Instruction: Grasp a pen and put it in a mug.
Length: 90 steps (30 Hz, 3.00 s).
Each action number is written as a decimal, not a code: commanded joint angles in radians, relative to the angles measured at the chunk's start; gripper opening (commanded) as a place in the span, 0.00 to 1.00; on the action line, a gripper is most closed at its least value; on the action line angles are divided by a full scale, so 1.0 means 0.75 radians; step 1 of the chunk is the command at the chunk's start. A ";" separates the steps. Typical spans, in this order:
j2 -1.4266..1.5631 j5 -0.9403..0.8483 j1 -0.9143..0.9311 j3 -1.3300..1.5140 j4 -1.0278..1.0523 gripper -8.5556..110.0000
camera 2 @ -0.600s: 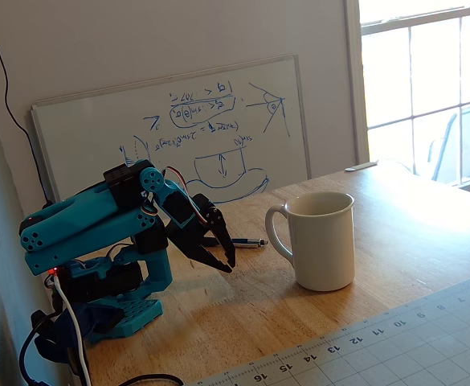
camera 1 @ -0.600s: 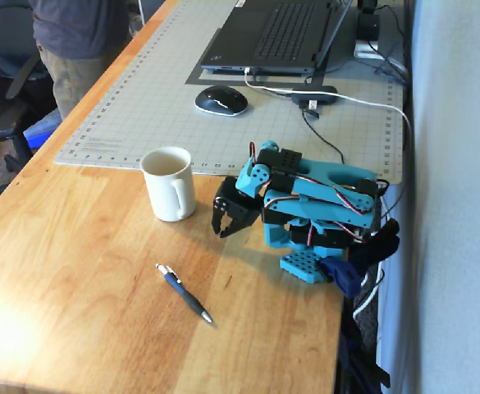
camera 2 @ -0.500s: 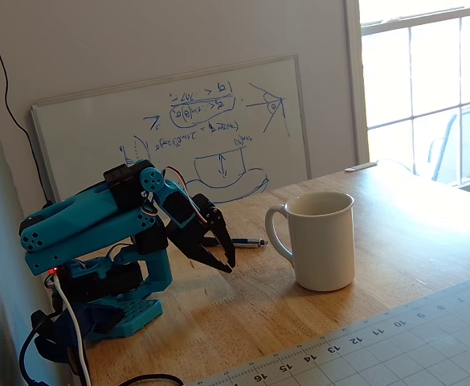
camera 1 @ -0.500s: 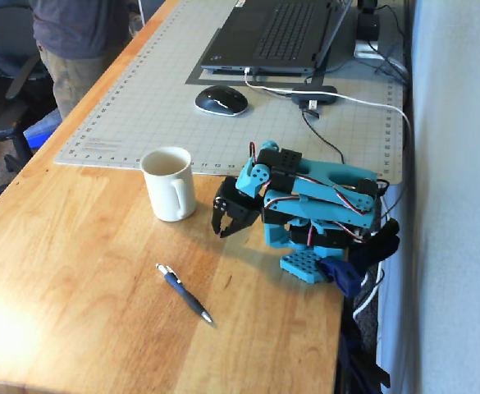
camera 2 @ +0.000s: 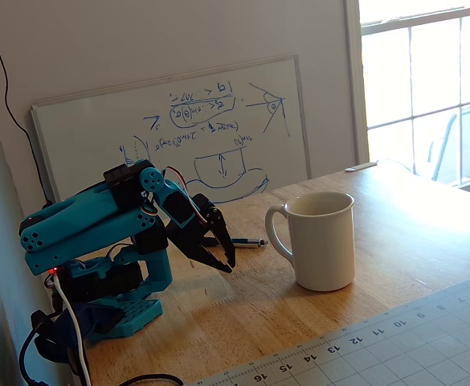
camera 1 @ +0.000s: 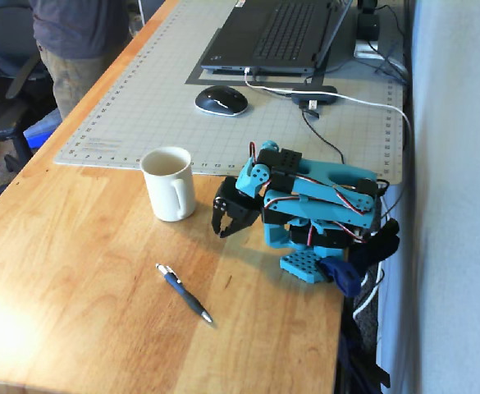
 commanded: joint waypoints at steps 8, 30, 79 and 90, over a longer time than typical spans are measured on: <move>0.016 0.012 0.008 -0.047 -0.018 0.08; -0.976 1.311 -0.008 -0.802 -0.184 0.08; -1.945 3.422 -0.906 -0.967 -0.620 0.35; -2.037 3.420 -0.922 -1.035 -0.622 0.34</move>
